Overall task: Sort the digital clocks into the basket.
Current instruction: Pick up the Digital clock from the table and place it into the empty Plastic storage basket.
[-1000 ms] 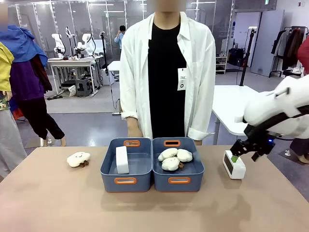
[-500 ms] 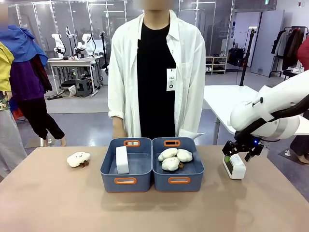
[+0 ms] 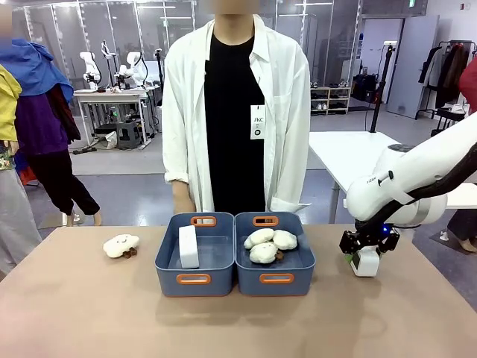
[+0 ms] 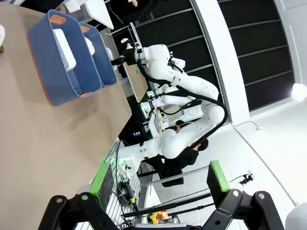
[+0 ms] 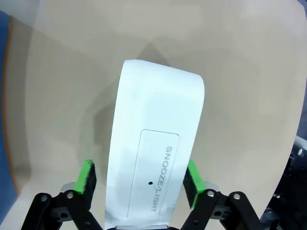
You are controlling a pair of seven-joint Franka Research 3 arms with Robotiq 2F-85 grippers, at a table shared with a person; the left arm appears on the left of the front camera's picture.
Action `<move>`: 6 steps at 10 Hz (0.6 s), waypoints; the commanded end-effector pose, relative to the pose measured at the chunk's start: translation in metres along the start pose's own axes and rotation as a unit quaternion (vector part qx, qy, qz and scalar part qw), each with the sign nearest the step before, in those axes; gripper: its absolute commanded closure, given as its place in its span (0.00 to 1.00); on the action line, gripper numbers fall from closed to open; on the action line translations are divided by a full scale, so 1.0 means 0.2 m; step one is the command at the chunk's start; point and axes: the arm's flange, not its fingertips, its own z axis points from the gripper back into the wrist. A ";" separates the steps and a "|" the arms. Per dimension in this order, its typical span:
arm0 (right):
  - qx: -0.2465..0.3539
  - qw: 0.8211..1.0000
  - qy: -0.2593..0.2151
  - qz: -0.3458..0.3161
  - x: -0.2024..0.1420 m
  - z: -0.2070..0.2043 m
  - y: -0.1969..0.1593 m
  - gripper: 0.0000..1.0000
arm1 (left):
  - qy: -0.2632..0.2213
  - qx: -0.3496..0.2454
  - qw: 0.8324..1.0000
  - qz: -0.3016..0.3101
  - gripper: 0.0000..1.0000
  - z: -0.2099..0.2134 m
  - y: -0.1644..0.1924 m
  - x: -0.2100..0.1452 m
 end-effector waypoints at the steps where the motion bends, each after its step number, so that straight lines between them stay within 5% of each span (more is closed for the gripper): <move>1: -0.007 1.000 -0.015 -0.020 0.00 0.00 0.03 0.28 | 0.002 0.000 1.000 0.003 0.00 0.00 -0.03 -0.02; 6: 0.009 0.999 0.009 -0.036 0.00 0.05 0.01 0.82 | 0.002 0.000 1.000 0.003 0.00 0.00 -0.03 -0.02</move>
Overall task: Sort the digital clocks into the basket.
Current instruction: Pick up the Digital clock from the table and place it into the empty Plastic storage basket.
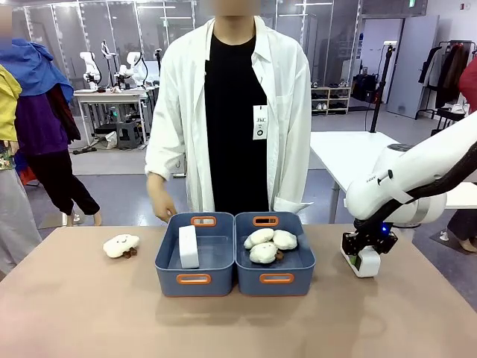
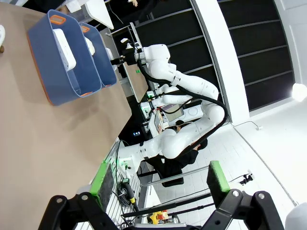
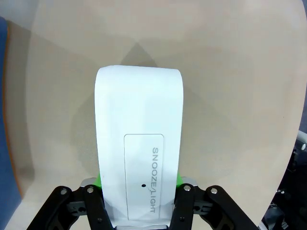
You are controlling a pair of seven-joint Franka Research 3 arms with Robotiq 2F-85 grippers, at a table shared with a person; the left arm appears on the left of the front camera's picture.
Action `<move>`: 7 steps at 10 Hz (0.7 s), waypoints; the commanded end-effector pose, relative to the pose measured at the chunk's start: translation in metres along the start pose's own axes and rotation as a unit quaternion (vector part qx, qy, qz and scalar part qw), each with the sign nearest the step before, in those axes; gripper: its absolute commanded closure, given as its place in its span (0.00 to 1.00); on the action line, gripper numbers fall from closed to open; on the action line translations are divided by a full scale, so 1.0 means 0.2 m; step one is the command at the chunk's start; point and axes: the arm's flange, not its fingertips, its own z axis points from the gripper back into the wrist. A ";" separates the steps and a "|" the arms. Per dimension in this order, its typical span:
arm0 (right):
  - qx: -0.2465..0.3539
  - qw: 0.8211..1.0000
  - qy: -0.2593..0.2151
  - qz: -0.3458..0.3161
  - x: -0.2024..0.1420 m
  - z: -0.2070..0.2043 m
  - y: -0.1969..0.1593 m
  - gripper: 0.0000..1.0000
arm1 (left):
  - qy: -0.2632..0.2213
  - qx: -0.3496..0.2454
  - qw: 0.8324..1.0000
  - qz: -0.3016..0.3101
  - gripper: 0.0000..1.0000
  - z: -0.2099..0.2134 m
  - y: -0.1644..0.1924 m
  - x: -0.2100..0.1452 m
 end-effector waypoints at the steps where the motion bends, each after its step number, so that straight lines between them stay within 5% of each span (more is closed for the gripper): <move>1: 0.030 0.999 0.004 -0.010 -0.05 0.14 -0.02 0.87 | 0.002 0.000 1.000 0.003 0.00 0.00 -0.03 -0.02; 5: 0.226 0.973 -0.016 0.042 -0.33 0.61 -0.32 0.87 | 0.002 0.000 1.000 0.003 0.00 0.00 -0.03 -0.02; 7: 0.233 0.971 -0.021 0.058 -0.36 0.69 -0.32 0.87 | 0.002 0.000 1.000 0.003 0.00 0.00 -0.03 -0.02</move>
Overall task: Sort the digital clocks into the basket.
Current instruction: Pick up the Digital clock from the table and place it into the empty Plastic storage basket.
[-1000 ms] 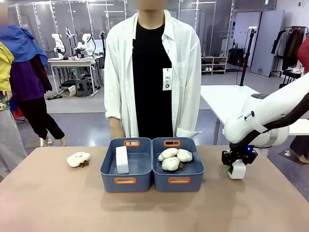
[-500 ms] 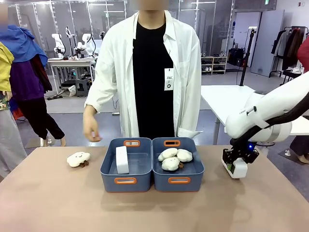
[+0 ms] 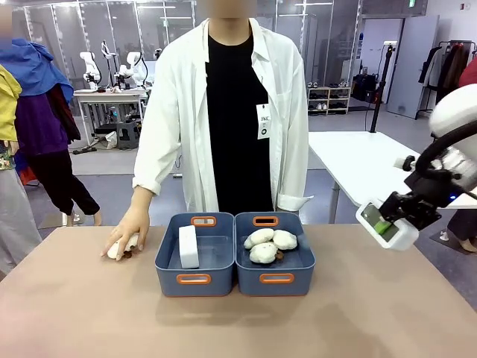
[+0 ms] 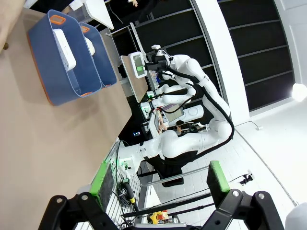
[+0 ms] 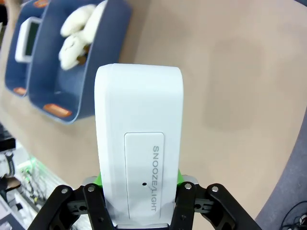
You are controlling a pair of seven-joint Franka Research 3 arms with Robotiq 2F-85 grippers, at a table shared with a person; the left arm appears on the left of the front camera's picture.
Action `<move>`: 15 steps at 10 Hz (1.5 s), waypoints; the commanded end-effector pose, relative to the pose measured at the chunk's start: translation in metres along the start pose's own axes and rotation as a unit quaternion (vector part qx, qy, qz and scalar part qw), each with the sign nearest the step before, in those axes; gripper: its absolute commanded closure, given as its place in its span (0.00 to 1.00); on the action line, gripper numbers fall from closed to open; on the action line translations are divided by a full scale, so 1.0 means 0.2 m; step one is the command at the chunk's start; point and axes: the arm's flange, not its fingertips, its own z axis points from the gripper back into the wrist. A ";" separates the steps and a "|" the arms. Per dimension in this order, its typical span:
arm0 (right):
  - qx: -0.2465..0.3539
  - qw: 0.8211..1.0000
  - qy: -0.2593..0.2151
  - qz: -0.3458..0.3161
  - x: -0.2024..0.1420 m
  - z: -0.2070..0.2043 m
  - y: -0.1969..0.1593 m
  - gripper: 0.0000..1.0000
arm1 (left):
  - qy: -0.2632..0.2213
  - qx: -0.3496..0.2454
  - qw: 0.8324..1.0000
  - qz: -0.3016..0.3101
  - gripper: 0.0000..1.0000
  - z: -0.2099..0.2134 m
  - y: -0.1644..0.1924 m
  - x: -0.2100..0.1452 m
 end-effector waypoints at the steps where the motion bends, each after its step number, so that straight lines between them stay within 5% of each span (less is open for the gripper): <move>1: 0.043 0.999 0.016 0.017 0.01 -0.04 0.02 0.87 | 0.002 0.000 1.000 0.003 0.00 0.00 -0.03 -0.02; 3: 0.116 0.988 0.039 0.092 0.07 -0.15 0.29 0.87 | 0.002 0.000 1.000 0.003 0.00 0.00 -0.03 -0.02; 6: 0.095 0.982 0.062 0.151 0.18 -0.34 0.63 0.87 | 0.002 0.000 1.000 0.003 0.00 0.00 -0.03 -0.02; 8: 0.064 0.984 0.060 0.154 0.19 -0.36 0.67 0.87 | 0.002 0.000 1.000 0.003 0.00 0.00 -0.03 -0.02; 9: 0.052 0.989 0.030 0.134 0.10 -0.17 0.50 0.87 | 0.002 0.000 1.000 0.003 0.00 0.00 -0.03 -0.02; 10: 0.040 0.994 -0.056 0.083 -0.19 0.14 0.17 0.87 | 0.002 0.000 1.000 0.003 0.00 0.00 -0.03 -0.02; 12: 0.104 0.979 -0.169 -0.047 -0.98 0.43 -0.42 0.87 | 0.002 0.000 1.000 0.003 0.00 0.00 -0.03 -0.02; 15: 0.167 0.941 -0.272 -0.113 -1.30 0.66 -0.85 0.87 | 0.002 0.000 1.000 0.003 0.00 0.00 -0.03 -0.02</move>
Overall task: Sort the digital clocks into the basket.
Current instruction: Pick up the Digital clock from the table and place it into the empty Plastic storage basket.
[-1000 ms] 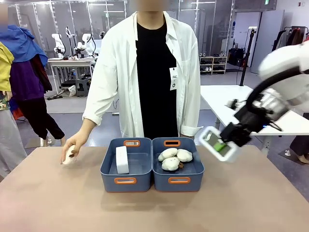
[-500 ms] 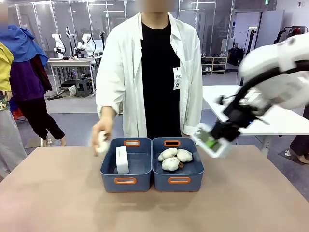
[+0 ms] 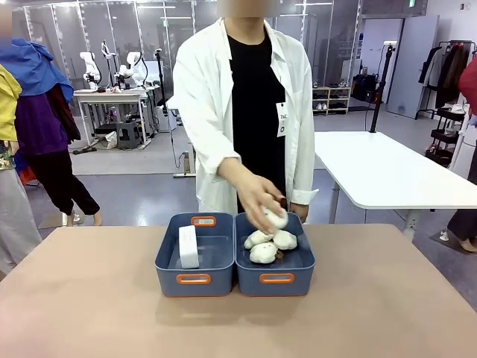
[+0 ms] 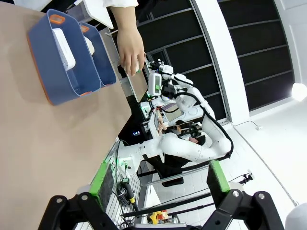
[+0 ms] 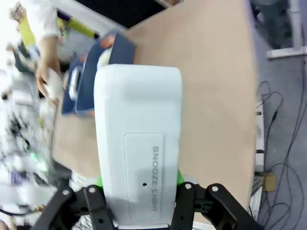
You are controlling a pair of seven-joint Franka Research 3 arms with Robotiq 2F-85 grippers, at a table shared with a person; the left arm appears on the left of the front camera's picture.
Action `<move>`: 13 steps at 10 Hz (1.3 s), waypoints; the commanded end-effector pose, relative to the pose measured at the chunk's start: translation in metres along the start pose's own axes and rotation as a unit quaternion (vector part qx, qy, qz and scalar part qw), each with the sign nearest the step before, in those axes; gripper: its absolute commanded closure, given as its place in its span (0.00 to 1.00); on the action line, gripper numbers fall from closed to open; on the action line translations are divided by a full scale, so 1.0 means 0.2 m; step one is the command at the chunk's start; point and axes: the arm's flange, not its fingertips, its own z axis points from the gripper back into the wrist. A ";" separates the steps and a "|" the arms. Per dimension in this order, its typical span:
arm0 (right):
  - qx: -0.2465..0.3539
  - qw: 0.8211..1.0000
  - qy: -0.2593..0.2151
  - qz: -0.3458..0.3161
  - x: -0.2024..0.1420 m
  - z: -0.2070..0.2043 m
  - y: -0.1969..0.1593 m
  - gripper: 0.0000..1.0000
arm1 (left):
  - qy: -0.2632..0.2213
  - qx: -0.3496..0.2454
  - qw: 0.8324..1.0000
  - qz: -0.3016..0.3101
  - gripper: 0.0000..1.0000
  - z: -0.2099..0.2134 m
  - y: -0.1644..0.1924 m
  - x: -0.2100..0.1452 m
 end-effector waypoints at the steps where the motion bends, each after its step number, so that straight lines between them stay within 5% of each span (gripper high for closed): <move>1: 0.035 0.999 -0.026 -0.003 0.05 0.16 -0.18 0.87 | 0.002 0.000 1.000 0.003 0.00 0.00 -0.03 -0.02; 10: 0.022 1.000 0.012 0.003 0.17 0.03 -0.15 0.87 | 0.002 0.000 1.000 0.003 0.00 0.00 -0.03 -0.02; 13: 0.009 0.993 0.073 0.091 0.28 -0.28 0.18 0.87 | 0.002 0.000 1.000 0.003 0.00 0.00 -0.03 -0.02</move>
